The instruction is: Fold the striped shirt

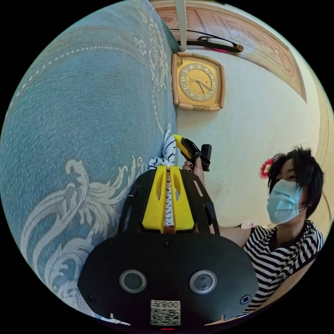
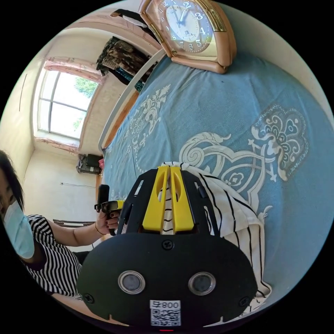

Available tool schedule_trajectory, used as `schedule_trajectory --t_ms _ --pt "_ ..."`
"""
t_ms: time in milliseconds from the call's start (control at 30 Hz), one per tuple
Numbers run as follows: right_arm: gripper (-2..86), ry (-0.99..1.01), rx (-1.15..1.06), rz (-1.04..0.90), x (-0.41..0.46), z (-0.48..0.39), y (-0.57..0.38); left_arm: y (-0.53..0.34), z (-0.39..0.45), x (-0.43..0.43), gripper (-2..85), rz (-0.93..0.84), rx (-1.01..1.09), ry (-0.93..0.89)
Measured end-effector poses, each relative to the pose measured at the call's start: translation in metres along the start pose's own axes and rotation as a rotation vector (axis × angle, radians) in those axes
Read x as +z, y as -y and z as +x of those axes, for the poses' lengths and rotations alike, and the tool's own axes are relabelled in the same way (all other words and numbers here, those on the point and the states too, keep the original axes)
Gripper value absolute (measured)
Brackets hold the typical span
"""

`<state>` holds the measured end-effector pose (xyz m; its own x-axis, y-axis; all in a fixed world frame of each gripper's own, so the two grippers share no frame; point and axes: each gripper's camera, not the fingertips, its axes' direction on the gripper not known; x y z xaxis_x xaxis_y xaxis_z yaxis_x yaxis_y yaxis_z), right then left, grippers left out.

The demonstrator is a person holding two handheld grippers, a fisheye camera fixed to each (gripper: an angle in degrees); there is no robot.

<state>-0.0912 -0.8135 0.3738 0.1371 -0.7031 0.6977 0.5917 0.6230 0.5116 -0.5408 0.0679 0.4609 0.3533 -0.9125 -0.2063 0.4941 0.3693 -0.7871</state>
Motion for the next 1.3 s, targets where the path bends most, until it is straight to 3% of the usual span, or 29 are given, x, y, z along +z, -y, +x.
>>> schedule_trajectory --t_ms 67,200,467,667,800,1067,1233,1300 --pt "1.0 -0.078 0.018 0.045 -0.017 -0.007 -0.013 -0.004 0.0 -0.001 1.6 -0.002 0.002 -0.002" --pt "0.5 -0.03 -0.018 0.142 -0.04 -0.028 -0.044 -0.015 0.005 -0.003 1.5 0.0 0.005 -0.004" --pt "0.1 -0.045 -0.067 -0.072 0.003 -0.067 -0.081 -0.037 0.041 0.006 0.4 -0.056 0.153 0.062" --pt "0.0 -0.014 -0.047 -0.025 -0.02 -0.085 -0.11 -0.039 0.042 0.029 0.2 -0.108 0.167 0.356" --pt "0.1 -0.043 -0.046 0.08 -0.059 -0.104 -0.148 -0.054 0.046 0.027 0.2 -0.106 0.187 0.29" --pt "0.0 -0.06 0.187 0.211 -0.132 -0.13 -0.33 -0.082 0.075 0.061 0.2 -0.247 0.342 0.325" --pt "0.0 -0.085 0.354 0.156 -0.141 -0.133 -0.411 -0.087 0.062 0.078 0.2 -0.274 0.274 0.456" --pt "0.1 -0.026 0.371 0.193 -0.151 -0.136 -0.43 -0.093 0.063 0.079 0.1 -0.266 0.268 0.419"
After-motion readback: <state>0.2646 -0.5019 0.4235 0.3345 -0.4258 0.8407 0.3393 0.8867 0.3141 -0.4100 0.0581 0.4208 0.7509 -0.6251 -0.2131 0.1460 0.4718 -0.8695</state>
